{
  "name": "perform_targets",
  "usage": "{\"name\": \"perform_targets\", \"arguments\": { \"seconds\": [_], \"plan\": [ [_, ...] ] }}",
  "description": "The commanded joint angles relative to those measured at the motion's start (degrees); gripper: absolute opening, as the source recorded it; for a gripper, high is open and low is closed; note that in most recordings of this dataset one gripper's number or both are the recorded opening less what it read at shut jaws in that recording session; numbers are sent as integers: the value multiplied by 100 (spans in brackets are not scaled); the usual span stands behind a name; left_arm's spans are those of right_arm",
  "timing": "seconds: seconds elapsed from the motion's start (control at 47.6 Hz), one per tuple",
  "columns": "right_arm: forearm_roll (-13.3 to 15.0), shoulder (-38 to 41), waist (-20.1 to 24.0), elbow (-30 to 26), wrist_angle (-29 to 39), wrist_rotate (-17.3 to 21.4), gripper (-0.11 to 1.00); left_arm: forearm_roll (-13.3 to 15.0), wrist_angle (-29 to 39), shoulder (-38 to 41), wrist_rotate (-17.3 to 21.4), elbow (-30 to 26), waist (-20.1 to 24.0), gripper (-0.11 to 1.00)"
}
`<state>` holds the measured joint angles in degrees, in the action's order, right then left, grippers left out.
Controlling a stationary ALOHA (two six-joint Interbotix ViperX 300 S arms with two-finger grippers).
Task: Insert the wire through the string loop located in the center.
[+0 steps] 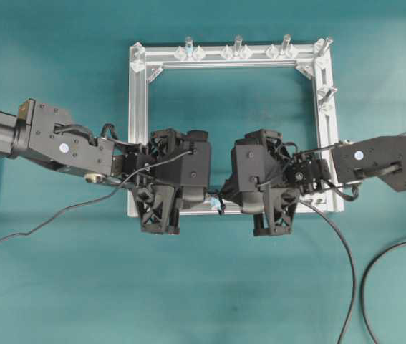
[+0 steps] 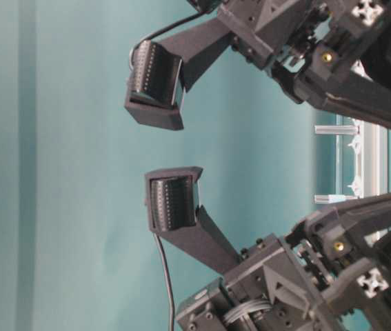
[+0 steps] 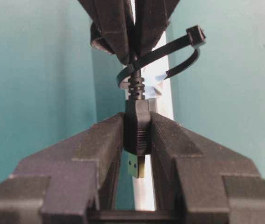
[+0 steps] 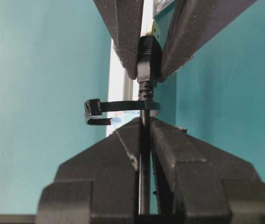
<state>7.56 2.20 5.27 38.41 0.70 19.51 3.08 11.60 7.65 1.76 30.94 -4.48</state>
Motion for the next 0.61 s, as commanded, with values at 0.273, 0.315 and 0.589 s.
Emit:
{"name": "perform_targets", "arguments": {
  "seconds": [0.273, 0.315, 0.589],
  "plan": [
    [18, -70, 62, -167, 18, 18, 34, -9, 35, -123, -26, -97, 35, 18],
    [18, -70, 62, -176, 26, 18, 47, -9, 44, -123, -26, -97, 35, 18],
    [18, -158, 62, -167, 53, 9, 60, -9, 79, -123, -44, -105, 35, 17]
  ]
}}
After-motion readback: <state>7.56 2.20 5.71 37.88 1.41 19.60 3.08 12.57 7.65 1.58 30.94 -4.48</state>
